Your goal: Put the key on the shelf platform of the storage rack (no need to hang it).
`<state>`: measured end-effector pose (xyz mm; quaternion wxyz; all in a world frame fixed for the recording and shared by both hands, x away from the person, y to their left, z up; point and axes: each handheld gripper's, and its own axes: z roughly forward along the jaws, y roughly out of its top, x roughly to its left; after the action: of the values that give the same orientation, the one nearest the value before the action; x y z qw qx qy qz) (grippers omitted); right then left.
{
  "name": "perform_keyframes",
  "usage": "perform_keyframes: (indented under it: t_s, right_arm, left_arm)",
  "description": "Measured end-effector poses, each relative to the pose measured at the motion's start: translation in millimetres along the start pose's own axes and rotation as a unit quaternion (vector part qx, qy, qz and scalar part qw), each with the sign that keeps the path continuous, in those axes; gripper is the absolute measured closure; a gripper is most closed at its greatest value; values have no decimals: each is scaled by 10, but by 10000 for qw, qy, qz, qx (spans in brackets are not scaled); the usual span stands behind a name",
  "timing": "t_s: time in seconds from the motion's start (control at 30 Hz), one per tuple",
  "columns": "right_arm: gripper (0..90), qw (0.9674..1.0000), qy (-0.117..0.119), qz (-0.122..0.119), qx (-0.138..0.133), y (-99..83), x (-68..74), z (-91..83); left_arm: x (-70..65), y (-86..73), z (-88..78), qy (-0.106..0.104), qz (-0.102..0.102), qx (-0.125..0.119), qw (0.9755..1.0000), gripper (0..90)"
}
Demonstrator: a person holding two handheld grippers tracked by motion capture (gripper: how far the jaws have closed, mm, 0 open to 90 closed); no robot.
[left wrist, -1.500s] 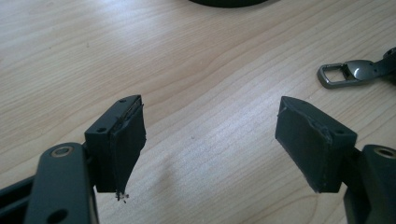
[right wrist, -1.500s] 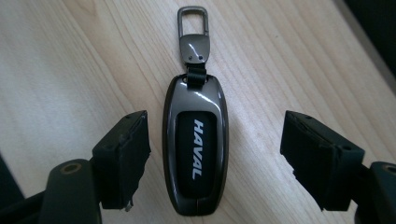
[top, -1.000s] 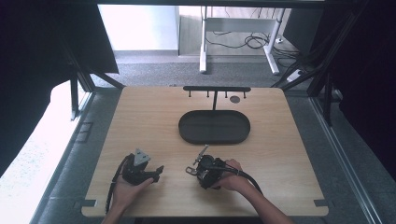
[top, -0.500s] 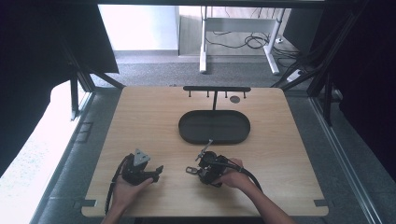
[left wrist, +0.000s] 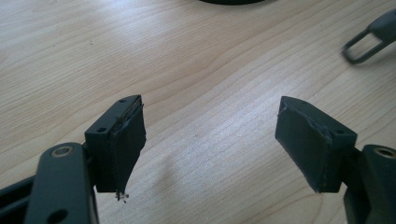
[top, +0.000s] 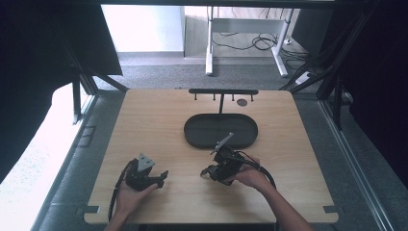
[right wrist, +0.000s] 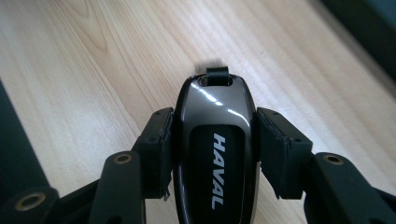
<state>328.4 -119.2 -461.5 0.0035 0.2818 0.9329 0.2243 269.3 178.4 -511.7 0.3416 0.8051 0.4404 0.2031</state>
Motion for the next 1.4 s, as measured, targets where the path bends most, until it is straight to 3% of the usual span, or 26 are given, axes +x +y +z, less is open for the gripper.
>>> perform_keyframes:
  t_s: [0.3, 0.47, 0.9, 1.4]
  right_arm:
    - [497, 9996, -75, 19, -284, 82, -55, -311]
    - [497, 9994, -131, -7, -322, 135, -85, -397]
    - [497, 9989, -266, -197, -341, 279, -152, -438]
    - [497, 9983, -343, -171, -449, 500, -356, -478]
  left_arm:
    - [-7, -1, 6, 17, -16, -14, 10000, 245]
    - [-2, -2, 6, 15, -17, -15, 10000, 245]
    - [-5, -3, 12, 8, -27, -5, 10000, 244]
    - [0, -6, 13, -16, 9, 52, 10000, 244]
